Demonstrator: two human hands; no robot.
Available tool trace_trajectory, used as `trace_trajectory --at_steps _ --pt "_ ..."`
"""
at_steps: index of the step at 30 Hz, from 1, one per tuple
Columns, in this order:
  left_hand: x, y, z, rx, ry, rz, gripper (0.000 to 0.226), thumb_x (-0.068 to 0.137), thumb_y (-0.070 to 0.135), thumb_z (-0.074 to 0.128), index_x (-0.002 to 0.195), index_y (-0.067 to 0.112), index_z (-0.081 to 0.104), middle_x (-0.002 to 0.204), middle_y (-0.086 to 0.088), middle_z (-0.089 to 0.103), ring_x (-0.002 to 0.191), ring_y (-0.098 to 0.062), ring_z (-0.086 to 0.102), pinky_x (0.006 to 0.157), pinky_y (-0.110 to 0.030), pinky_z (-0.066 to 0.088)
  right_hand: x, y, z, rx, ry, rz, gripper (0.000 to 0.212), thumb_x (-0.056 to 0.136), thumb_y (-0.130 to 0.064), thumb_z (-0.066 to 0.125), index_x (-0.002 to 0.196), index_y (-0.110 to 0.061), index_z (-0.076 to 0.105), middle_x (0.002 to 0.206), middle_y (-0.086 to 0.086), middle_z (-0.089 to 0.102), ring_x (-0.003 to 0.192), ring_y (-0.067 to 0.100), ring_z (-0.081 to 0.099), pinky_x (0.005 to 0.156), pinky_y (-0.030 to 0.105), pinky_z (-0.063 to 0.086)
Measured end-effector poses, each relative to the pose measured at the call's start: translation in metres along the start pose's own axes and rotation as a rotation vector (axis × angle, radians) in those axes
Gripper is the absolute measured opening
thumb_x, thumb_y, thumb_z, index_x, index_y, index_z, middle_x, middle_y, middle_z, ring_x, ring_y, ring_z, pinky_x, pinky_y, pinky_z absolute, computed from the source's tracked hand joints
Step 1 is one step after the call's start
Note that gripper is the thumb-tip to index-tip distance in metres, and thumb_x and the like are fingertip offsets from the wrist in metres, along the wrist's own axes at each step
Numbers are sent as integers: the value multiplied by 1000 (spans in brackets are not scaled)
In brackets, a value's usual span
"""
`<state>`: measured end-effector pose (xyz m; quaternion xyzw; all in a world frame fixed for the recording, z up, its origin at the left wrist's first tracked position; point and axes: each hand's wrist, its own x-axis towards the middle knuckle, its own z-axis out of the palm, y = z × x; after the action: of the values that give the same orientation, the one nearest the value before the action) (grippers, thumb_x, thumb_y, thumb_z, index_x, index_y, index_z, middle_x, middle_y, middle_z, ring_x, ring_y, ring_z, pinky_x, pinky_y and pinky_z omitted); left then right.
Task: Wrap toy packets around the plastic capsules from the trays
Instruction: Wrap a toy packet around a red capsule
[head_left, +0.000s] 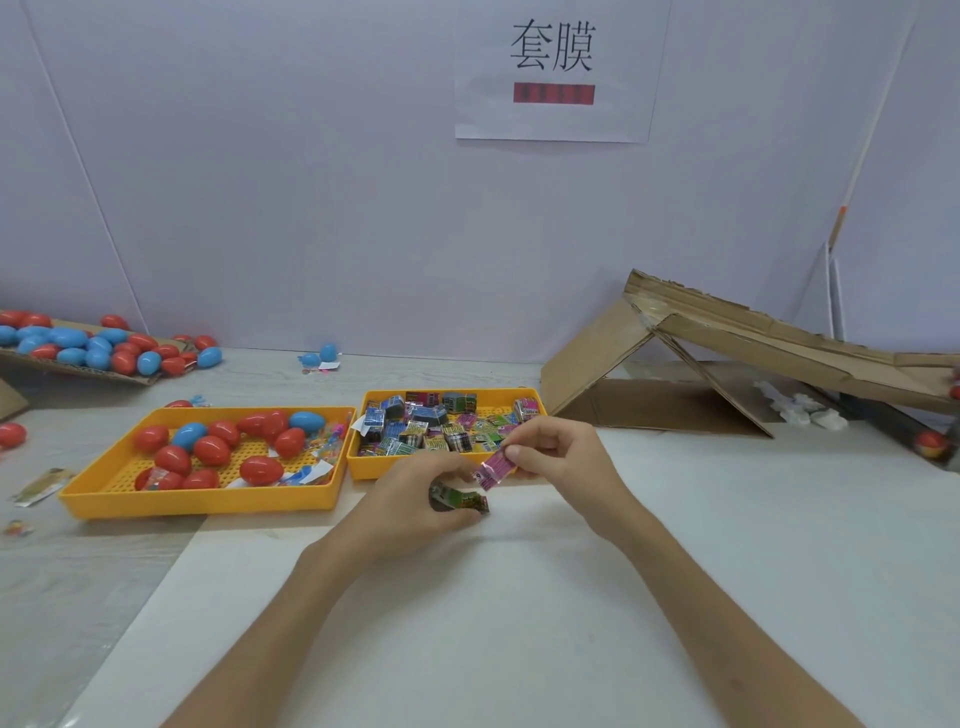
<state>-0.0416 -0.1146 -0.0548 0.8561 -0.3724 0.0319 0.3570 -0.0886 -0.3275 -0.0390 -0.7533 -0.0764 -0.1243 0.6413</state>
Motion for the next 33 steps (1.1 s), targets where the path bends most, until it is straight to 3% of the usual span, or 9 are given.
trace_trajectory --at_steps 4,7,9,16,20,33 --pt "0 6 -1 -209 55 -18 21 84 35 81 104 29 75 97 18 72 98 0 63 81 -11 47 -2 0 6 8 -31 -12 9 88 3 71 87 -6 73 77 8 76 66 16 69 64 23 54" --pt "2 9 -1 -255 81 -16 6 92 22 73 95 25 78 86 14 74 88 -7 68 77 -23 54 -4 0 8 17 -45 -14 12 85 6 73 85 -6 73 79 13 75 65 19 68 65 23 54" --pt "3 9 -2 -277 112 -48 8 93 17 71 92 18 79 81 9 74 82 -9 68 75 -31 56 -4 -1 9 40 -58 -15 15 83 6 75 84 -9 72 82 14 75 67 21 68 69 27 55" --pt "3 9 -2 -286 135 -57 11 93 18 72 87 13 79 78 2 74 78 -13 69 74 -35 56 -5 -2 9 74 -89 13 29 80 -1 81 103 -17 73 82 9 70 74 19 67 70 25 54" --pt "2 9 -2 -299 136 -56 14 94 21 69 89 13 80 78 1 75 78 -15 69 73 -37 55 -7 -4 10 37 -134 0 35 79 -5 83 109 -20 72 101 12 72 84 21 70 77 28 56" --pt "2 10 -1 -313 126 -43 19 99 20 62 94 20 81 78 8 75 79 -8 69 66 -15 50 -9 -6 11 34 -172 -2 37 77 -5 82 108 -24 73 98 -1 73 84 18 69 78 28 56"
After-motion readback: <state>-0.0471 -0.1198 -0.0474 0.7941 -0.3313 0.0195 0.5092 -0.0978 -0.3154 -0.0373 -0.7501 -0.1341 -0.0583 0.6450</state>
